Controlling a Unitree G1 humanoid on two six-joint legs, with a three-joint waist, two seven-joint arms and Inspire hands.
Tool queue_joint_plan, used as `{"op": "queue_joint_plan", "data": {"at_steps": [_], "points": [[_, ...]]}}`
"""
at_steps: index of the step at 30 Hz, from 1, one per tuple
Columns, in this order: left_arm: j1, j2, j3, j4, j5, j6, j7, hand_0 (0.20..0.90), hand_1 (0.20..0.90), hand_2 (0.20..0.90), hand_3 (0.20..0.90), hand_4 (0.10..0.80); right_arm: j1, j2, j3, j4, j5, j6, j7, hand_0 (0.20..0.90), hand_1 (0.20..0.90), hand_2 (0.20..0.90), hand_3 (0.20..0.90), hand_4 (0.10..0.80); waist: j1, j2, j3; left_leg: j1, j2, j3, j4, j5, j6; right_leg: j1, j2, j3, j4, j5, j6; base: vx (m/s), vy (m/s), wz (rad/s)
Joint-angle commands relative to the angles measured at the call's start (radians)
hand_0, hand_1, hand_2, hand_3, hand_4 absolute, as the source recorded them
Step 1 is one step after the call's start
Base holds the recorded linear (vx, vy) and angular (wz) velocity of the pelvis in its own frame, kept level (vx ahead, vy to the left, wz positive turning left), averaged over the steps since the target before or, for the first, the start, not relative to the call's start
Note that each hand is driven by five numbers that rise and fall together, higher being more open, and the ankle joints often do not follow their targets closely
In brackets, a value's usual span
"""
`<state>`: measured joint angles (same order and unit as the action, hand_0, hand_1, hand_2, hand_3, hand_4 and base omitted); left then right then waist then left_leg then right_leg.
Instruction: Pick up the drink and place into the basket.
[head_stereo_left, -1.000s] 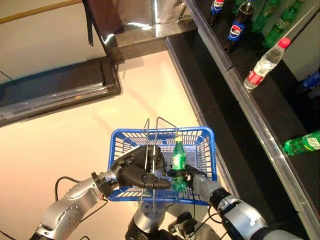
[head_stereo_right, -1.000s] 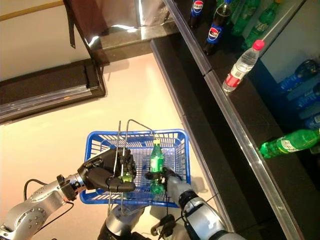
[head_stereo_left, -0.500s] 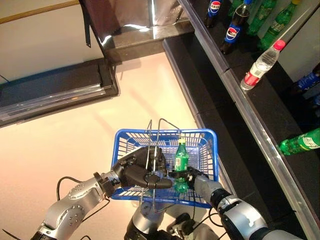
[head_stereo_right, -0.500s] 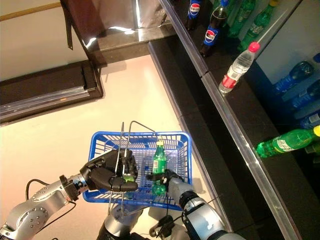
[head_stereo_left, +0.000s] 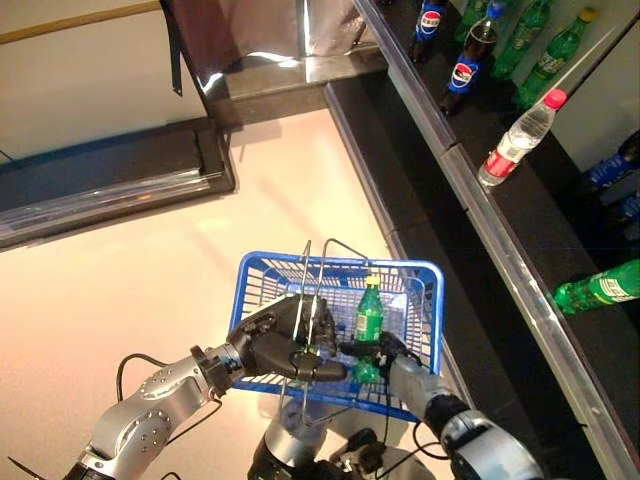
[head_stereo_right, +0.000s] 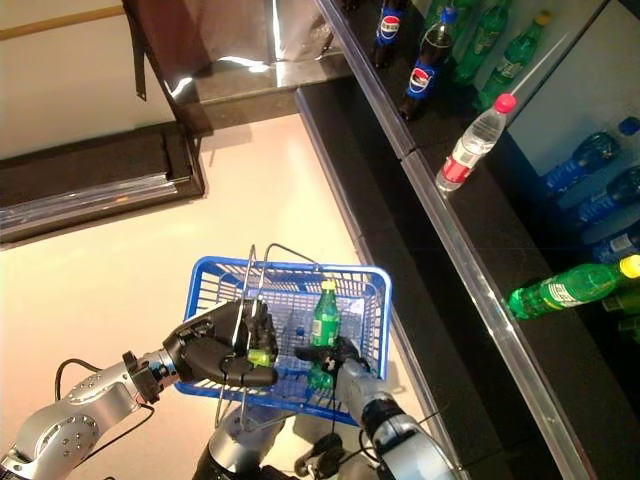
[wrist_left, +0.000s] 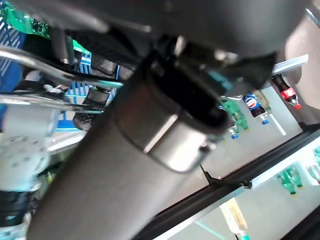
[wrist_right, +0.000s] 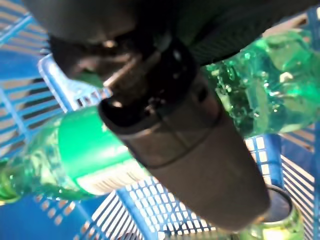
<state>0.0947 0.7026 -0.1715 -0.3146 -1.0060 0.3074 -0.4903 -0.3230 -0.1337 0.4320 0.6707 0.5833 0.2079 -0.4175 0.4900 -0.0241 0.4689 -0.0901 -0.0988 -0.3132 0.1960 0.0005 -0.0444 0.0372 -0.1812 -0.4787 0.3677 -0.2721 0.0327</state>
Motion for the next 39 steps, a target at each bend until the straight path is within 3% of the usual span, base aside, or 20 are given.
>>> {"op": "queue_joint_plan", "data": {"at_steps": [1, 5, 11, 13, 17, 20, 27, 31, 33, 34, 35, 36, 37, 39], "points": [[-0.094, -0.146, 0.237, -0.368, -0.212, -0.373, -0.172, 0.300, 0.300, 0.300, 0.200, 0.100, 0.048, -0.139, 0.040, -0.164, -0.136, 0.024, -0.143, 0.900, 0.900, 0.900, 0.900, 0.800, -0.042, -0.010, -0.086, -0.026, 0.008, 0.033, 0.049, -0.014, 0.010, 0.045, 0.018, 0.026, -0.099, 0.159, 0.023, -0.034, -0.014, -0.09], [-0.047, -0.159, 0.272, -0.366, -0.184, -0.409, -0.148, 0.300, 0.300, 0.300, 0.200, 0.100, 0.132, -0.194, 0.006, -0.460, -0.285, 0.080, -0.123, 0.900, 0.900, 0.900, 0.900, 0.800, -0.077, -0.025, -0.089, -0.023, 0.014, 0.051, 0.047, -0.017, 0.012, 0.039, 0.024, 0.051, -0.104, 0.158, 0.029, -0.028, 0.002, -0.15], [0.005, -0.165, 0.319, -0.351, -0.170, -0.423, -0.145, 0.300, 0.300, 0.300, 0.200, 0.100, 0.179, -0.297, -0.055, -0.738, -0.394, 0.125, -0.046, 0.900, 0.900, 0.900, 0.900, 0.800, -0.103, -0.032, -0.095, -0.014, 0.023, 0.075, 0.038, -0.019, 0.009, 0.041, 0.030, 0.068, -0.113, 0.157, 0.035, -0.019, 0.003, -0.16], [-0.037, -0.186, 0.265, -0.334, -0.107, -0.430, -0.089, 0.300, 0.300, 0.300, 0.200, 0.100, 0.154, -0.304, -0.024, -0.775, -0.396, 0.112, -0.056, 0.900, 0.900, 0.900, 0.900, 0.800, -0.110, -0.036, -0.095, -0.007, 0.027, 0.080, 0.043, -0.023, 0.013, 0.045, 0.029, 0.078, -0.114, 0.160, 0.038, 0.023, -0.014, -0.01], [-0.204, -0.257, 0.080, -0.287, 0.106, -0.420, 0.160, 0.300, 0.300, 0.300, 0.200, 0.100, 0.032, -0.284, 0.069, -0.822, -0.357, 0.110, -0.071, 0.900, 0.900, 0.900, 0.900, 0.800, -0.149, -0.065, -0.114, 0.023, 0.041, 0.095, 0.047, -0.033, 0.010, 0.066, 0.039, 0.105, -0.120, 0.161, 0.038, 0.096, -0.031, -0.06], [-0.283, -0.283, 0.003, -0.245, 0.172, -0.432, 0.313, 0.300, 0.300, 0.300, 0.200, 0.100, 0.013, -0.294, 0.101, -0.874, -0.360, 0.096, -0.046, 0.900, 0.900, 0.900, 0.900, 0.800, -0.186, -0.072, -0.134, 0.048, 0.052, 0.124, 0.042, -0.041, 0.008, 0.075, 0.042, 0.132, -0.121, 0.160, 0.046, 0.084, 0.030, -0.21], [-0.374, -0.325, -0.073, -0.200, 0.258, -0.436, 0.530, 0.300, 0.300, 0.300, 0.200, 0.100, 0.024, -0.325, 0.103, -1.010, -0.394, 0.091, 0.043, 0.900, 0.900, 0.900, 0.900, 0.800, -0.251, -0.073, -0.165, 0.086, 0.069, 0.179, 0.027, -0.052, 0.010, 0.081, 0.044, 0.182, -0.126, 0.158, 0.064, 0.028, 0.048, -0.32], [-0.398, -0.344, -0.087, -0.186, 0.281, -0.431, 0.603, 0.300, 0.300, 0.300, 0.200, 0.100, 0.010, -0.337, 0.086, -1.067, -0.359, 0.033, 0.108, 0.900, 0.900, 0.900, 0.900, 0.800, -0.272, -0.075, -0.177, 0.096, 0.076, 0.199, 0.020, -0.048, 0.011, 0.084, 0.045, 0.196, -0.135, 0.165, 0.067, 0.000, 0.020, -0.17], [-0.358, -0.318, -0.053, -0.193, 0.238, -0.445, 0.575, 0.300, 0.300, 0.300, 0.200, 0.100, 0.025, -0.349, 0.060, -1.097, -0.326, -0.006, 0.153, 0.900, 0.900, 0.900, 0.900, 0.800, -0.271, -0.074, -0.184, 0.096, 0.078, 0.204, 0.014, -0.046, 0.007, 0.086, 0.046, 0.195, -0.139, 0.162, 0.065, -0.034, 0.039, -0.03], [-0.183, -0.249, 0.117, -0.181, 0.057, -0.492, 0.353, 0.300, 0.300, 0.300, 0.200, 0.100, 0.121, -0.409, -0.039, -1.180, -0.277, -0.075, 0.239, 0.900, 0.900, 0.900, 0.900, 0.800, -0.254, -0.060, -0.182, 0.095, 0.082, 0.207, 0.007, -0.041, 0.002, 0.087, 0.041, 0.187, -0.141, 0.158, 0.064, -0.071, 0.061, -0.03], [-0.087, -0.224, 0.225, -0.166, -0.050, -0.487, 0.217, 0.300, 0.300, 0.300, 0.200, 0.100, 0.186, -0.432, -0.101, -1.218, -0.248, -0.116, 0.296, 0.900, 0.900, 0.900, 0.900, 0.800, -0.246, -0.054, -0.184, 0.090, 0.082, 0.208, 0.006, -0.036, 0.001, 0.085, 0.037, 0.179, -0.141, 0.160, 0.064, -0.058, 0.054, -0.04], [-0.068, -0.221, 0.246, -0.163, -0.069, -0.483, 0.191, 0.300, 0.300, 0.300, 0.200, 0.100, 0.200, -0.436, -0.113, -1.225, -0.240, -0.127, 0.309, 0.900, 0.900, 0.900, 0.900, 0.800, -0.244, -0.054, -0.187, 0.091, 0.083, 0.207, 0.005, -0.040, 0.000, 0.085, 0.037, 0.178, -0.141, 0.156, 0.065, -0.074, 0.022, 0.00], [0.070, -0.226, 0.391, -0.130, -0.176, -0.445, -0.003, 0.300, 0.300, 0.300, 0.200, 0.100, 0.294, -0.433, -0.209, -1.265, -0.184, -0.194, 0.422, 0.900, 0.900, 0.900, 0.900, 0.800, -0.229, -0.047, -0.191, 0.081, 0.084, 0.203, 0.004, -0.035, -0.001, 0.079, 0.034, 0.167, -0.140, 0.156, 0.063, -0.044, 0.009, 0.04], [0.117, -0.244, 0.447, -0.101, -0.219, -0.405, -0.088, 0.300, 0.300, 0.300, 0.200, 0.100, 0.309, -0.406, -0.238, -1.270, -0.137, -0.222, 0.479, 0.900, 0.900, 0.900, 0.900, 0.800, -0.215, -0.047, -0.201, 0.075, 0.084, 0.195, 0.001, -0.032, -0.001, 0.079, 0.035, 0.158, -0.148, 0.158, 0.059, -0.049, -0.009, 0.07]]}}
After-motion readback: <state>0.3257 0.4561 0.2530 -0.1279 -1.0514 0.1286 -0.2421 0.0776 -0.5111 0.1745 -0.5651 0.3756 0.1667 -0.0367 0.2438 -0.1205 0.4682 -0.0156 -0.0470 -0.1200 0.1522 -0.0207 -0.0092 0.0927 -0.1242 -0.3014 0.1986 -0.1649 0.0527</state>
